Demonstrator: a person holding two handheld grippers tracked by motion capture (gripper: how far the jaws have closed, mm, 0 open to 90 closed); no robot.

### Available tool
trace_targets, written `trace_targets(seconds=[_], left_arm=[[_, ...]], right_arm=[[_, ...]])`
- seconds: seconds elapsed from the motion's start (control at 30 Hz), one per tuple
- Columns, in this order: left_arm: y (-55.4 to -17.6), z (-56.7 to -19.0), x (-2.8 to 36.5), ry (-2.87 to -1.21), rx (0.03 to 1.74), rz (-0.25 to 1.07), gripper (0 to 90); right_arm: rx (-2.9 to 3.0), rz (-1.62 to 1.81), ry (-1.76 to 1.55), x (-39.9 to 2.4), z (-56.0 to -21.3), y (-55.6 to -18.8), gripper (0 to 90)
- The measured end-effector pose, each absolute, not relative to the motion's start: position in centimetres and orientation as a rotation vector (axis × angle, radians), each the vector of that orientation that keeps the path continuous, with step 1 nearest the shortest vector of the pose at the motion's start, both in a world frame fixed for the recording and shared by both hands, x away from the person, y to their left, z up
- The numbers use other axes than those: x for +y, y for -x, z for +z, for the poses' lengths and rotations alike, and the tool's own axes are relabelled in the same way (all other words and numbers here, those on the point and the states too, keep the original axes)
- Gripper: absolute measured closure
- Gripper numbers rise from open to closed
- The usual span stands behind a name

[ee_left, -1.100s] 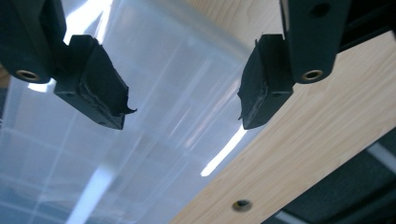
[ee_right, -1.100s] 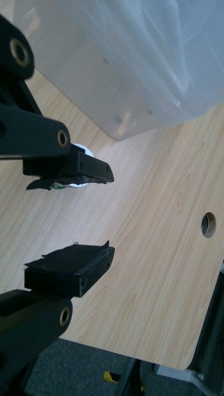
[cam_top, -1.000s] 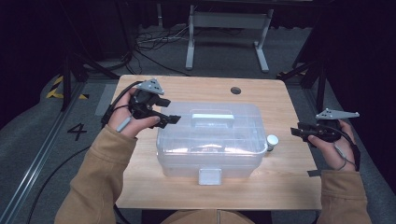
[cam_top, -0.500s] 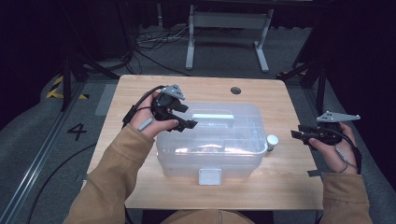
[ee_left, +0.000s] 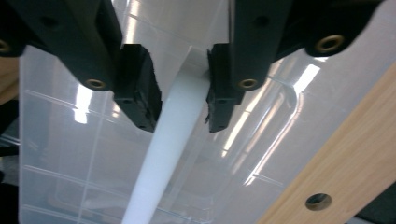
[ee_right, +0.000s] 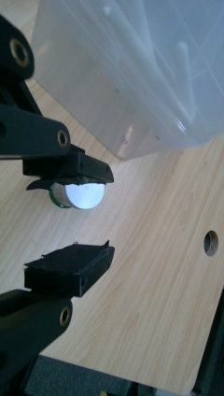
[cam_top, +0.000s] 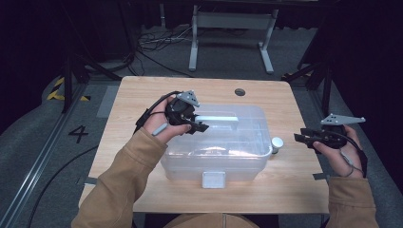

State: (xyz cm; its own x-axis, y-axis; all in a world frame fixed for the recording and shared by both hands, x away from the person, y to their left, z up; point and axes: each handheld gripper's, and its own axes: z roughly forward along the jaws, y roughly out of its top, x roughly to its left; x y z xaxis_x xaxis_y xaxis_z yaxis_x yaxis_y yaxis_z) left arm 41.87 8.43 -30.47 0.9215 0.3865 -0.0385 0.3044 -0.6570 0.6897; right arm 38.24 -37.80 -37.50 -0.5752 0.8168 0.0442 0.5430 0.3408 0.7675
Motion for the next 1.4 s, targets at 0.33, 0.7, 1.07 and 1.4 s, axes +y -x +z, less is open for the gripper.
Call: trace_targets(seconds=[0.33,0.7,1.07,1.4], left_arm=[[-42.3,-30.0,8.3,-2.345,0.506,0.12,73.0],[-43.9,-28.3,8.2,-2.352,0.535,0.13,72.1],[-44.9,-27.6,8.3,-2.336,0.567,0.102,71.7],[-45.2,-27.3,8.2,-2.341,0.589,0.09,71.5]], right_arm=[[2.317,1.155,-1.166,-36.6,-36.9,-37.2,68.3],[2.336,1.239,-1.113,-36.3,-35.6,-34.7,74.7],[2.435,1.307,-1.099,-35.2,-35.7,-34.7,87.2],[2.674,1.331,-1.008,-32.6,-36.6,-34.9,90.0]])
